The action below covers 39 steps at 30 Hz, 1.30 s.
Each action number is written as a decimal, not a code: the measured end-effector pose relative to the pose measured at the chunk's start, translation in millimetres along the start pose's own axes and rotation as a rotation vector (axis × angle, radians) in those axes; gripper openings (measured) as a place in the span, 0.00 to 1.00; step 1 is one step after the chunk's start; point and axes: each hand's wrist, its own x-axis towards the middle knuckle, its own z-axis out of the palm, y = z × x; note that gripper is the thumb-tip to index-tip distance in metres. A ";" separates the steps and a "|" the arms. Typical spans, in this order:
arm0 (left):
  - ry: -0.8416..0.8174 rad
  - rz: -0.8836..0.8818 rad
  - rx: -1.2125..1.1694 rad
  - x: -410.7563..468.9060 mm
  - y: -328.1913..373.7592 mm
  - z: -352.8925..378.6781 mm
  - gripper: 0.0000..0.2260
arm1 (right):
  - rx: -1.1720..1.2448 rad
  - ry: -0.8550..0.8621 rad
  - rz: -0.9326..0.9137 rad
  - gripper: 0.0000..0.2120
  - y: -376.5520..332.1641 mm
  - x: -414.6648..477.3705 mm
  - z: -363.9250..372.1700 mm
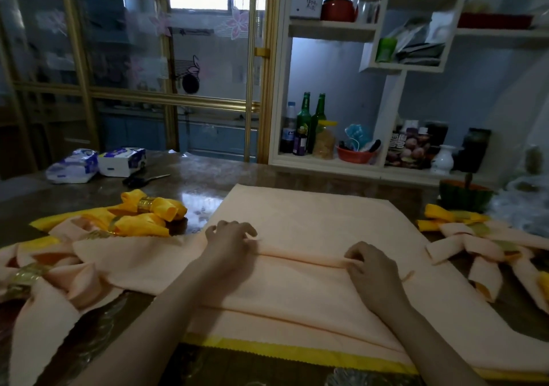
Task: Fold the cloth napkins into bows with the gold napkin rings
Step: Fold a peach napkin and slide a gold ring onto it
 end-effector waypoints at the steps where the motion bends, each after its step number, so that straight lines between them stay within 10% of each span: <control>1: -0.004 0.005 0.052 0.5 1.2 -3.6 0.11 | -0.027 0.002 -0.024 0.08 -2.4 1.2 -0.6; 12: -0.203 -0.019 0.474 -12.8 42.6 -19.8 0.15 | -0.348 -0.146 -0.047 0.09 -18.3 -7.2 -10.3; 19: -0.287 0.083 0.228 -22.1 42.5 18.7 0.22 | -0.338 -0.150 -0.100 0.14 -32.9 -14.0 -6.3; 23: -0.294 0.068 0.243 -20.0 44.0 17.3 0.19 | -0.330 -0.430 -0.241 0.26 -39.5 -12.3 8.9; 28: -0.437 -0.030 0.215 -14.3 29.7 8.8 0.22 | -0.317 -0.591 -0.030 0.31 -21.7 0.6 6.8; 39: -0.284 0.010 0.056 -4.8 17.0 -8.4 0.11 | -0.006 -0.187 -0.003 0.12 -10.8 -8.8 -10.9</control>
